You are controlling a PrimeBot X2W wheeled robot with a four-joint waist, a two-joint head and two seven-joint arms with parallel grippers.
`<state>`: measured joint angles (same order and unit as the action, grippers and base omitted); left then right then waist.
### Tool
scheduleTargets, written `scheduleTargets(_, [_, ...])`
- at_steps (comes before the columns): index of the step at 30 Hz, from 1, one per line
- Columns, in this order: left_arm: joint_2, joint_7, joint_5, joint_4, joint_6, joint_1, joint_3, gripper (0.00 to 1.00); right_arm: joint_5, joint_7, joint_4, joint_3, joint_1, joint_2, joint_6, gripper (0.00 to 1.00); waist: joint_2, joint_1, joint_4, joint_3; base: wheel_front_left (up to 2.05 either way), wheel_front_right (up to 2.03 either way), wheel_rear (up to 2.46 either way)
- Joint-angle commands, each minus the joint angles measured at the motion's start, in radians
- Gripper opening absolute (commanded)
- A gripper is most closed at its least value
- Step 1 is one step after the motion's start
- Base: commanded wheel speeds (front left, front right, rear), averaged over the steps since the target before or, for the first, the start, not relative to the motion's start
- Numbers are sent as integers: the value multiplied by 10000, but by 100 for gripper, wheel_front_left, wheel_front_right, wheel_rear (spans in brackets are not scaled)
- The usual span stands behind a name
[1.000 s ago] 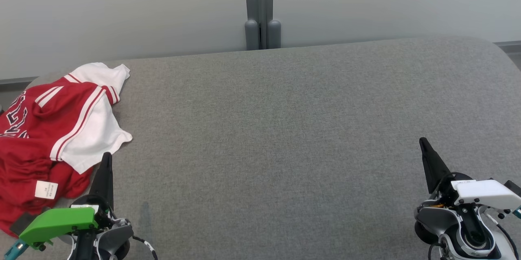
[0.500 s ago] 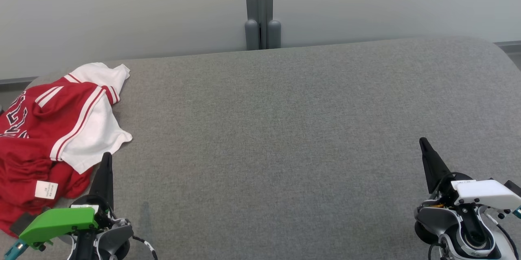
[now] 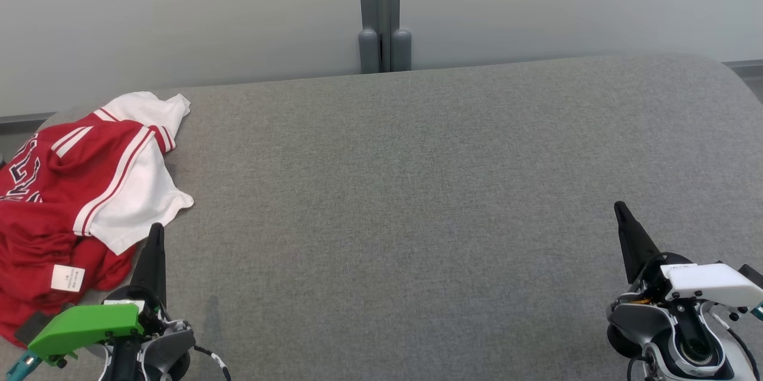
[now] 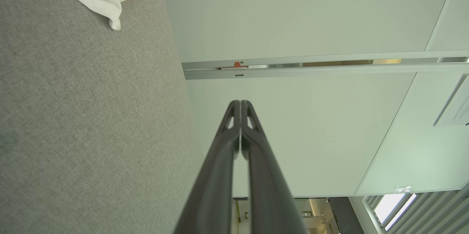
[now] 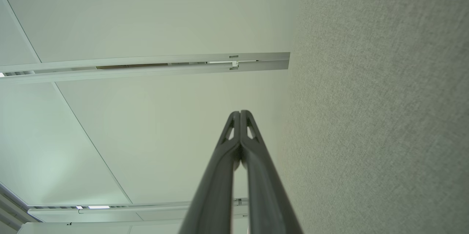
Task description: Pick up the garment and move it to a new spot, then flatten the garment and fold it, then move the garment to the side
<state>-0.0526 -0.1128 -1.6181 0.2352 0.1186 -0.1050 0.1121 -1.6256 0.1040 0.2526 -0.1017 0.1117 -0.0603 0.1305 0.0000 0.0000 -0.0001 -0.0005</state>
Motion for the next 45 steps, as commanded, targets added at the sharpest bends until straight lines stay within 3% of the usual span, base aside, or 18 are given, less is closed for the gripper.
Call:
scheduleTargets(1, [-6,-12,88,19,-21,-207,33,0,51,28,15,-20,152,3,4,0,0,0,0,0,0,0,0])
scheduleTargets(12, [-5,-15,84,19,-21,-208,35,0,57,34,16,-23,152,5,4,0,0,0,0,0,0,0,0])
scheduleTargets(13, [2,0,10,0,0,0,2,100,2,2,0,-6,1,6,0,100,0,0,0,0,0,0,0])
scheduleTargets(24, [2,419,606,31,14,211,-362,100,749,-413,197,236,-173,69,-2,100,0,0,-14,-1,0,0,0])
scheduleTargets(35, [31,927,3573,-563,24,298,-463,100,3801,-909,-514,512,-292,70,0,100,0,0,-16,20,0,0,0])
scheduleTargets(45, [30,1332,5353,-1029,-71,477,-841,100,5827,-1303,-854,997,-493,72,2,100,0,0,-37,1,0,0,0])
